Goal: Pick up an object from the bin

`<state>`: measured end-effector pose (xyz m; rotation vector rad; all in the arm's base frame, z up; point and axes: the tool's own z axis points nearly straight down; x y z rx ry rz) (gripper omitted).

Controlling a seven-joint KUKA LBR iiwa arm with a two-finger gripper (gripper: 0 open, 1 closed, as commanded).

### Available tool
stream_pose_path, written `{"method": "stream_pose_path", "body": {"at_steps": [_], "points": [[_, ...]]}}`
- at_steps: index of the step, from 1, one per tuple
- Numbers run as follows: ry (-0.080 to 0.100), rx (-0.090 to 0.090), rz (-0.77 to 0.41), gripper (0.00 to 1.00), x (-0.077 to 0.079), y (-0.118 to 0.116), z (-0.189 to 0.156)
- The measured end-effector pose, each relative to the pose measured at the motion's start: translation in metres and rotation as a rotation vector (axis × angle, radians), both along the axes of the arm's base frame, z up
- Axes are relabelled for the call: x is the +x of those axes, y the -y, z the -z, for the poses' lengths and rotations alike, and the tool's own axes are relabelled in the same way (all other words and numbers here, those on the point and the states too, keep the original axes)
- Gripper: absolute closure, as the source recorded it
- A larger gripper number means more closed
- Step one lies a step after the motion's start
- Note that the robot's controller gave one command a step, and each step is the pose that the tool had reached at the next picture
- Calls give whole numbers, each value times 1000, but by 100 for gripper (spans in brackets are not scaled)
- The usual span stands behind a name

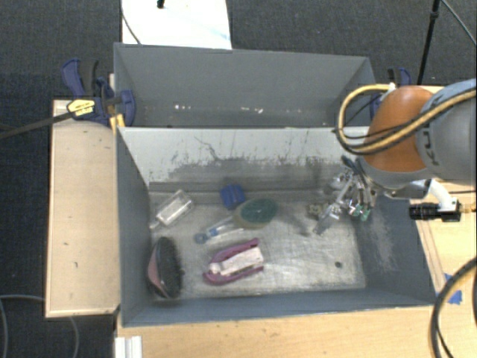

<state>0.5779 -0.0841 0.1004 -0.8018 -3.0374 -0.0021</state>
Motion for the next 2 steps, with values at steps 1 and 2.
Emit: {"method": "stream_pose_path", "body": {"at_steps": [1,2], "points": [[4,-3,42,0,0,12,29],[6,-2,210,0,4,-3,28]]}}
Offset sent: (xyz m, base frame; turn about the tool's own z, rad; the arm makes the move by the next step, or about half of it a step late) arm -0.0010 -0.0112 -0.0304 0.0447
